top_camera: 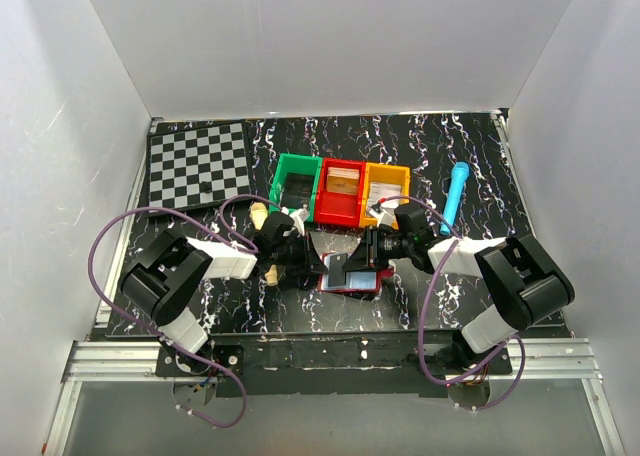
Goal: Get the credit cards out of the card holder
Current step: Remove the credit card from the card holder.
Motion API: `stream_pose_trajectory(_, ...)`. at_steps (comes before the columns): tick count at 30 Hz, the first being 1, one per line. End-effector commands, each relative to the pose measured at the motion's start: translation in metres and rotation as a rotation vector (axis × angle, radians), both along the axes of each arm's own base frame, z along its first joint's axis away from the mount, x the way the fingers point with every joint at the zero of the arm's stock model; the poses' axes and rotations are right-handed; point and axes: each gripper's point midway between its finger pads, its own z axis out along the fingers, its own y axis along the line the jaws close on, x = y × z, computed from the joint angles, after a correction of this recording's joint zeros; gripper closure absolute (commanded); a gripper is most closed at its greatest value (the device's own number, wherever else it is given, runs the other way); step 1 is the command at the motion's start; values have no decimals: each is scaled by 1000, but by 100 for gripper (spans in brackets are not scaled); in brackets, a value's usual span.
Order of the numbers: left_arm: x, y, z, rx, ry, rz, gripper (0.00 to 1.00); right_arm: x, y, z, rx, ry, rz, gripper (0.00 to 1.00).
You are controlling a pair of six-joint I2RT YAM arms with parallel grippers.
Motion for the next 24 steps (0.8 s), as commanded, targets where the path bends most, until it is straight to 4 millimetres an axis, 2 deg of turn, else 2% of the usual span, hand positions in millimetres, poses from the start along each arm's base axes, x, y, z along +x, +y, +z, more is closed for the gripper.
stream_pose_trajectory(1,-8,4,-14,40,29,-23,100,8,10,16,69,-40,20,69)
stream_pose_trajectory(24,-12,-7,-8,15,11,-68,100,10,23,13,90,8,42,60)
